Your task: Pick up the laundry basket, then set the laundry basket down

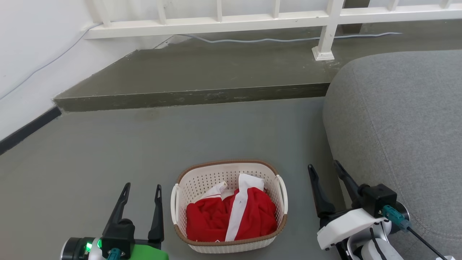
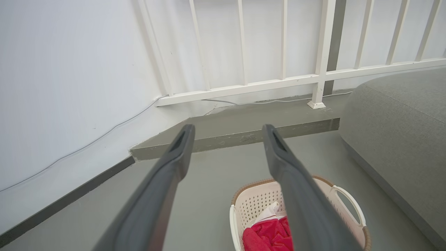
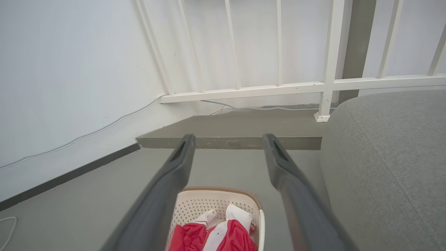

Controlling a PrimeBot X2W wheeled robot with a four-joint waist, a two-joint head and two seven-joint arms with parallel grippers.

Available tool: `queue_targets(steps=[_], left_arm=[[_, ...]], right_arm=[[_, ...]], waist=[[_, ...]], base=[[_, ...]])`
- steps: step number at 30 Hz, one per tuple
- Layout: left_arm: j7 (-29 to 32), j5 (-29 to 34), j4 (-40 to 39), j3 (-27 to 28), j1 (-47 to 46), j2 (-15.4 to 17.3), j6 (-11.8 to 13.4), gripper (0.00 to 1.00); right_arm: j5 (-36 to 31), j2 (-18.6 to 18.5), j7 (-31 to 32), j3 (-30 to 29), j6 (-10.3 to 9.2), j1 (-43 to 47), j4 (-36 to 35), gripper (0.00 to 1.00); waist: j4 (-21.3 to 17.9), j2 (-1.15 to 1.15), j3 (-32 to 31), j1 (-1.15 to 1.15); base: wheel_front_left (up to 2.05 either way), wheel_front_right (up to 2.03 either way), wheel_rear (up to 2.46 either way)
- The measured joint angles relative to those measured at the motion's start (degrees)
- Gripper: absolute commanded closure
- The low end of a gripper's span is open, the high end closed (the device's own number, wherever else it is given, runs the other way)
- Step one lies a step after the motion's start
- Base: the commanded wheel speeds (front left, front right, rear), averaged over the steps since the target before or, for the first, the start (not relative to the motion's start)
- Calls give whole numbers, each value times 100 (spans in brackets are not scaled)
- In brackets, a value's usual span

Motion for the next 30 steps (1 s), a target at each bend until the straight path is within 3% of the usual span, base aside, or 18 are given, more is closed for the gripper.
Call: queue_targets(steps=[30], left_arm=[[0,-65,-38,81,24,0,40,0]], right_arm=[[1,0,-1,-52,-34,2,-45,0]], waist=[[0,0,107,0]], base=[[0,0,0]])
